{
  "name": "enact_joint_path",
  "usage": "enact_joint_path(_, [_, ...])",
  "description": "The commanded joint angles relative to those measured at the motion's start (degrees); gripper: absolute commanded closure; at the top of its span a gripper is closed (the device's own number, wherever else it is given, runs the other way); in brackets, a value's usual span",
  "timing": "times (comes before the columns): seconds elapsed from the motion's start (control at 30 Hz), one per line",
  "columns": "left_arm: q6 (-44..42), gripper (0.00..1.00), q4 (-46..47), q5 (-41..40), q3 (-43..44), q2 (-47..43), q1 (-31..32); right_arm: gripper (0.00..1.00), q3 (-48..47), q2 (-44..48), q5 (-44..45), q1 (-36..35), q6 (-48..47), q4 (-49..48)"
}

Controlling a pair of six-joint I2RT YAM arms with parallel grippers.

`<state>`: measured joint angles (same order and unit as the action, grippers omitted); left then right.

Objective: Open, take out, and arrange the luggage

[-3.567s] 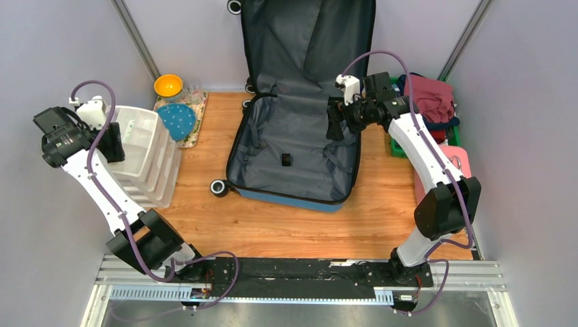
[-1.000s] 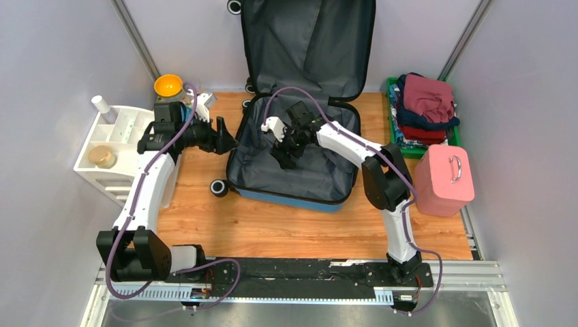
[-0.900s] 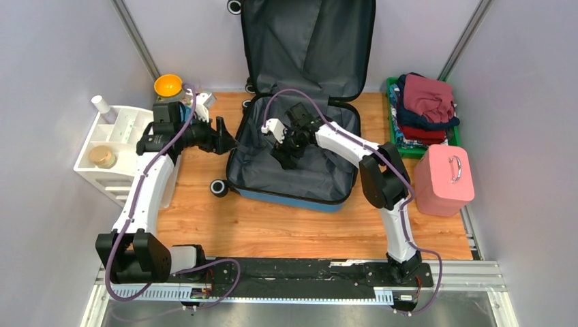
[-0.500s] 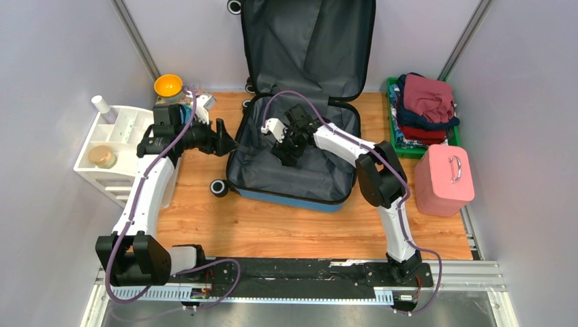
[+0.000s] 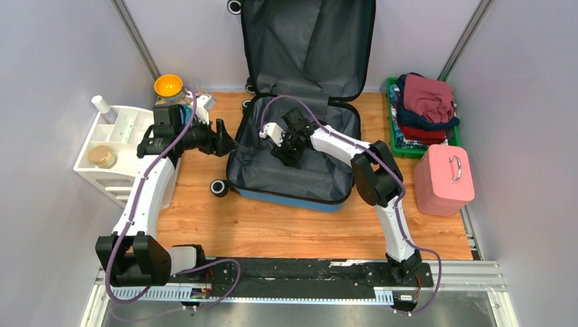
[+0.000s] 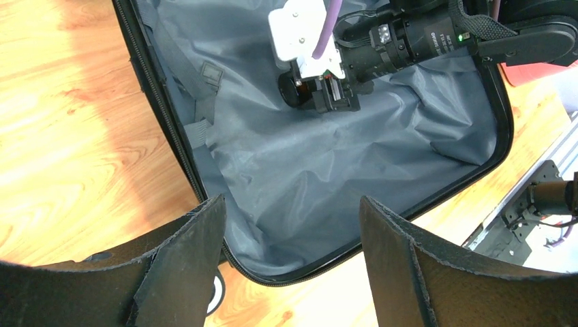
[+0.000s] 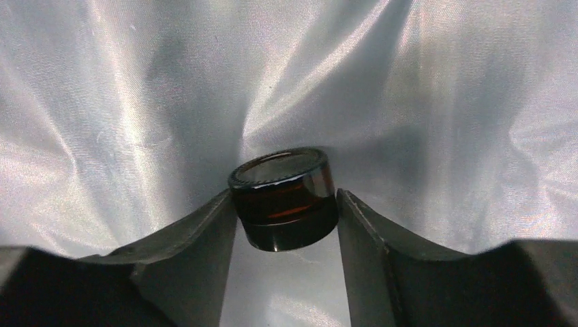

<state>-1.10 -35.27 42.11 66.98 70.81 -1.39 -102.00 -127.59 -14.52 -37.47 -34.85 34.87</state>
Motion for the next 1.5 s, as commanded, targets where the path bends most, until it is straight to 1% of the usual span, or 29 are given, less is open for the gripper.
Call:
enact_joint_path(0.0, [0.84,0.21,1.87,0.70,-0.97,-1.99,-0.19,0.50,-2.68,-0.38,0.29,-0.41,-0.31,-1.21])
enact_joint_path(0.1, [0.49,0.21,2.04,0.70,-1.15,-2.25,-0.19,0.60,-4.08,0.67,0.37,-0.41,2.50,0.45])
enact_joint_path(0.23, [-3.37,0.20,2.22,1.04,-1.06,-2.51,-0.19,0.65,-6.55,3.48,-2.43,0.82,10.05,4.49])
enact_joint_path(0.3, [-7.58,0.19,2.57,2.36,-1.41,-2.78,-0.19,0.70,-8.13,5.58,-5.85,2.22,15.84,7.56])
enact_joint_path(0.33, [-9.42,0.19,3.18,3.06,-1.94,-2.87,-0.11,0.70,-8.74,6.29,-7.52,2.84,17.52,8.80])
enact_joint_path(0.37, [-12.40,0.18,3.97,3.50,-2.46,-3.39,-0.02,0.70,-9.09,7.08,-11.80,3.45,20.93,9.77])
enact_joint_path(0.4, [-13.82,0.18,5.02,4.73,-3.16,-3.65,0.07,0.72,-8.58,8.92,-14.02,4.85,22.62,10.65])
enact_joint_path(0.43, [-14.71,0.18,8.08,4.48,-5.26,-4.61,0.68,0.73,-7.96,9.98,-16.13,5.48,24.55,10.83])
enact_joint_path(0.47, [-15.67,0.18,10.20,3.78,-6.67,-5.15,1.12,0.75,-7.35,11.73,-20.50,7.05,29.61,10.83])
enact_joint_path(0.5, [-15.77,0.18,12.65,3.77,-8.25,-5.76,1.21,0.75,-6.30,12.36,-23.07,7.85,32.10,10.74])
enact_joint_path(0.53, [-15.68,0.17,18.16,4.21,-12.10,-7.07,1.21,0.74,-5.76,12.97,-25.36,8.55,35.61,10.48])
enact_joint_path(0.57, [-15.51,0.17,20.91,5.26,-13.88,-7.69,3.13,0.74,-5.06,13.94,-30.08,10.04,38.77,9.96])
enact_joint_path(0.6, [-15.33,0.17,23.72,5.79,-15.81,-8.31,3.75,0.75,-4.19,14.64,-32.21,10.57,44.64,7.78])
enact_joint_path(0.63, [-15.24,0.16,29.06,5.79,-19.31,-9.27,5.68,0.75,-2.26,15.35,-33.89,11.10,47.22,6.36])
enact_joint_path(0.67, [-15.85,0.16,31.20,5.36,-20.56,-9.63,7.09,0.75,-1.29,16.66,-36.69,11.54,49.51,4.96])
enact_joint_path(0.7, [-16.38,0.16,32.96,3.70,-21.53,-9.81,8.58,0.74,-0.49,17.28,-37.93,11.63,54.23,2.33])
enact_joint_path(0.73, [-16.82,0.16,34.98,2.90,-22.67,-9.90,11.55,0.74,1.26,17.81,-39.08,11.55,56.01,1.00])
enact_joint_path(0.8, [-16.13,0.15,38.33,0.00,-23.30,-9.72,14.12,0.74,3.37,19.57,-41.63,11.46,59.97,-3.20])
enact_joint_path(0.83, [-15.08,0.16,41.91,-0.36,-23.91,-9.46,15.96,0.74,4.43,20.27,-42.07,11.55,63.47,-4.71])
enact_joint_path(0.87, [-12.98,0.15,43.60,-1.93,-24.18,-9.37,16.85,0.74,6.18,21.32,-42.77,11.55,64.63,-5.94])
enact_joint_path(0.9, [-12.35,0.15,46.31,-2.81,-24.26,-9.20,17.81,0.74,6.72,21.85,-42.95,11.46,65.25,-7.35])
enact_joint_path(1.0, [-11.29,0.15,50.01,-5.45,-24.79,-8.58,22.64,0.74,8.21,23.17,-44.01,10.84,66.75,-8.85])
enact_joint_path(1.07, [-10.68,0.15,51.17,-7.47,-25.23,-7.88,24.23,0.74,9.53,24.14,-44.80,10.41,67.98,-9.56])
enact_joint_path(1.13, [-10.59,0.15,52.31,-7.57,-25.49,-7.18,25.64,0.74,10.32,24.75,-44.71,9.97,67.90,-10.00])
enact_joint_path(1.33, [-9.36,0.15,53.37,-7.92,-25.50,-6.12,27.66,0.73,11.56,26.16,-44.45,9.70,68.42,-10.61])
enact_joint_path(1.47, [-8.48,0.16,55.21,-9.75,-25.93,-5.77,29.07,0.73,11.82,26.16,-44.45,9.44,69.21,-11.05])
